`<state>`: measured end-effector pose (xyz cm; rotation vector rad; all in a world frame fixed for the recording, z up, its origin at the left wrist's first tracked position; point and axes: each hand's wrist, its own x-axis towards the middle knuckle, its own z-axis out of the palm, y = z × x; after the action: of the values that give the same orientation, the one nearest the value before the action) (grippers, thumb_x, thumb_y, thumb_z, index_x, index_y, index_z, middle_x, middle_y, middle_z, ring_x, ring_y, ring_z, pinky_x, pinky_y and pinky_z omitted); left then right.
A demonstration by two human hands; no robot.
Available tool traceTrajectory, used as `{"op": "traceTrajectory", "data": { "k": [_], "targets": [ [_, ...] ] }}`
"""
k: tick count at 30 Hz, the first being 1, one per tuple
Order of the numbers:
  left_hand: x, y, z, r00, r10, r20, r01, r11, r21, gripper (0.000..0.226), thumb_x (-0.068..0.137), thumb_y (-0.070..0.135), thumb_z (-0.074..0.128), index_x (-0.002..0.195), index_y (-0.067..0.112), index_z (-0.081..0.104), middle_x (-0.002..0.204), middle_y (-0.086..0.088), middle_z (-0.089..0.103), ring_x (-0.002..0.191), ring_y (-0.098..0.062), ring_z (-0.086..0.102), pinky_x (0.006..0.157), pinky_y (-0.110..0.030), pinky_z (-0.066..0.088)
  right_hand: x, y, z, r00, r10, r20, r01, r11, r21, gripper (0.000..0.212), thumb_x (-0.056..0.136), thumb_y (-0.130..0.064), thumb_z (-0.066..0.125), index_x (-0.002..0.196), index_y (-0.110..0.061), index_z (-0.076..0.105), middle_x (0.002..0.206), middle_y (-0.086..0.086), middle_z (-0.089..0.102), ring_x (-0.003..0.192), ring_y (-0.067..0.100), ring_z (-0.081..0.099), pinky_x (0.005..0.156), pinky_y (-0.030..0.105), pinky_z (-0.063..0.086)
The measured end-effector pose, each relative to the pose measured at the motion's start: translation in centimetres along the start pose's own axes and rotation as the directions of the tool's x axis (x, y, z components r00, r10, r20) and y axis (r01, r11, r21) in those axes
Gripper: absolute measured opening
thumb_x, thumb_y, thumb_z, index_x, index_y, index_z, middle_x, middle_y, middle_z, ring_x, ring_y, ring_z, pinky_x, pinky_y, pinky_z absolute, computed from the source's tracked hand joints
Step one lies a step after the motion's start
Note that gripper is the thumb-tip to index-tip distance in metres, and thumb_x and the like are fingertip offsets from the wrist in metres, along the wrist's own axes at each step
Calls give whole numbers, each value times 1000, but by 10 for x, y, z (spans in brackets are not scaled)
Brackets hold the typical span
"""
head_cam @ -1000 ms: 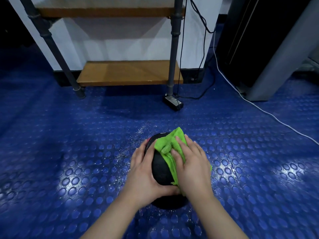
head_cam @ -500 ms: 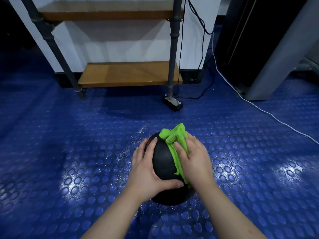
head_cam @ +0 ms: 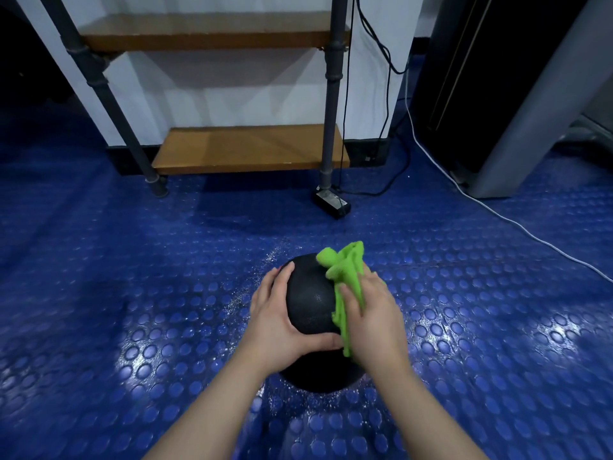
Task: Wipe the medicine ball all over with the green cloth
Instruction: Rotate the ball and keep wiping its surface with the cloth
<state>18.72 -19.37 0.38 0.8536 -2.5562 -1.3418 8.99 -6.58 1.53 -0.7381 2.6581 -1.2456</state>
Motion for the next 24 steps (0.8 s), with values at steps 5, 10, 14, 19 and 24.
{"op": "traceTrajectory", "data": {
  "k": [5, 10, 14, 19, 24],
  "targets": [
    [2, -9, -3, 1000, 4, -2, -4, 1000, -13, 145, 24, 88, 73, 149, 49, 11, 158, 21, 4, 148, -11, 12, 122, -42, 21, 9, 7, -9, 996, 47, 75, -48, 999, 10, 29, 98, -32, 50, 123, -22, 62, 125, -3, 62, 125, 18, 49, 95, 24, 36],
    [1, -10, -2, 1000, 11, -2, -11, 1000, -14, 142, 27, 86, 75, 148, 50, 11, 157, 22, 4, 148, -12, 11, 122, -42, 20, 38, -1, -21, 946, 308, 105, -312, 950, 19, 30, 99, -39, 44, 93, -15, 60, 74, -4, 56, 83, 23, 55, 64, 31, 32],
    [4, -12, -1, 1000, 11, -17, -12, 1000, -25, 144, 25, 88, 75, 148, 48, 13, 156, 19, 9, 146, -13, 17, 120, -43, 26, 5, -7, -3, 999, 44, -18, -43, 998, 34, 26, 98, -28, 48, 115, -18, 66, 114, 1, 66, 113, 22, 56, 94, 31, 42],
    [-1, -17, -1, 999, 37, -25, -38, 999, -36, 143, 27, 90, 72, 150, 48, 10, 155, 23, 7, 147, -9, 15, 121, -41, 24, 2, -3, -2, 996, -91, 10, 91, 995, 47, 29, 98, -30, 49, 121, -21, 65, 120, -6, 64, 119, 11, 53, 98, 22, 36],
    [-12, -24, -2, 998, 61, -13, -61, 997, -48, 134, 33, 83, 79, 144, 59, 8, 154, 28, 3, 147, -7, 12, 121, -45, 24, 47, 1, -18, 955, 257, 151, -255, 966, -30, 30, 98, -40, 46, 84, -16, 59, 68, -1, 55, 72, 21, 52, 57, 32, 32]
  ]
}}
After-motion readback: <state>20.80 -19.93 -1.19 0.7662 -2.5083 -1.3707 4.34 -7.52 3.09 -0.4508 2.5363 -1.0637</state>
